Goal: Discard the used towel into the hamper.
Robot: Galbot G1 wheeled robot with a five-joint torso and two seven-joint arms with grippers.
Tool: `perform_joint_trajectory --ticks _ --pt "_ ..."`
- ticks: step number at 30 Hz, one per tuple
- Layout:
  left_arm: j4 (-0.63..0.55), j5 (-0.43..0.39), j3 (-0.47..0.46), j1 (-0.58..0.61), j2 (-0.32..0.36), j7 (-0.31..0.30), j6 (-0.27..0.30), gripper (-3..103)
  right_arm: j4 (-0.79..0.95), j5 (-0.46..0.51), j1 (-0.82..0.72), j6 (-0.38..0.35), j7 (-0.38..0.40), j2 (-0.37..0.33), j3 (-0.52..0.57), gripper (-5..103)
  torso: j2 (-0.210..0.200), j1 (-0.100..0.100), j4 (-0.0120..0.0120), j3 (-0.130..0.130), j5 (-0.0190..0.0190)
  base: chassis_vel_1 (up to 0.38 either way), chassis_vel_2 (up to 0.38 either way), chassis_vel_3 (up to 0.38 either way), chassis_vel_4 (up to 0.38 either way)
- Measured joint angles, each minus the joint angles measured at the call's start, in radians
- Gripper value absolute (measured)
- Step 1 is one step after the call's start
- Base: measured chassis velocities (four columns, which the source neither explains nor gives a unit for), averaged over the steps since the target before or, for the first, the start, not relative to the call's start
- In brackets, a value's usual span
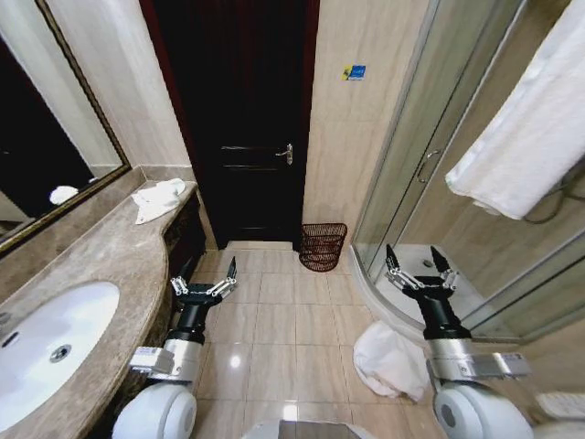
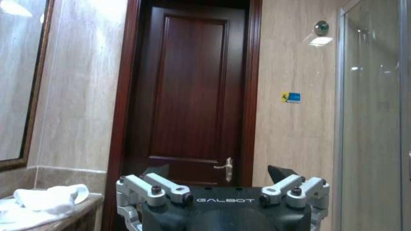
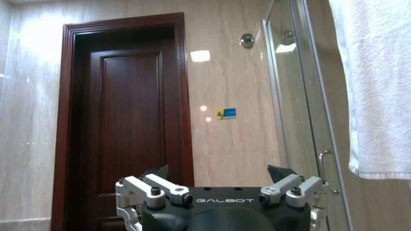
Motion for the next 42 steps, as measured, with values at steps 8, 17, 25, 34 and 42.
perform_joint_trajectory --ticks 8,17,25,34,42 --pt "0.006 -0.008 0.004 -0.003 0.000 0.059 -0.051 100 0.001 -0.001 -0.002 -0.015 -0.018 -0.003 -0.013 100 0.000 0.000 0.0001 0.000 0.0002 -0.084 0.089 0.096 -0.082" --pt "0.003 -0.010 -0.004 -0.009 0.000 0.060 -0.032 100 0.000 -0.007 0.022 -0.021 -0.035 -0.006 -0.014 100 0.000 0.000 0.0002 0.000 0.0001 -0.106 0.104 0.103 -0.109" --pt "0.002 0.000 -0.012 -0.005 0.000 0.039 -0.018 100 0.000 -0.011 0.019 -0.022 -0.050 -0.012 -0.011 100 0.000 0.000 0.0002 0.000 0.0002 -0.128 0.118 0.123 -0.130" --pt "0.001 0.011 -0.016 -0.003 0.000 0.031 -0.011 100 -0.008 -0.011 0.023 -0.016 -0.052 -0.011 -0.014 100 0.000 -0.001 0.0000 0.000 0.0000 -0.137 0.137 0.130 -0.145" --pt "0.005 0.023 -0.018 -0.007 0.000 0.011 -0.014 100 -0.015 -0.011 0.031 -0.008 -0.056 -0.008 -0.015 100 0.000 -0.001 0.0003 0.000 0.0001 -0.218 0.199 0.205 -0.193"
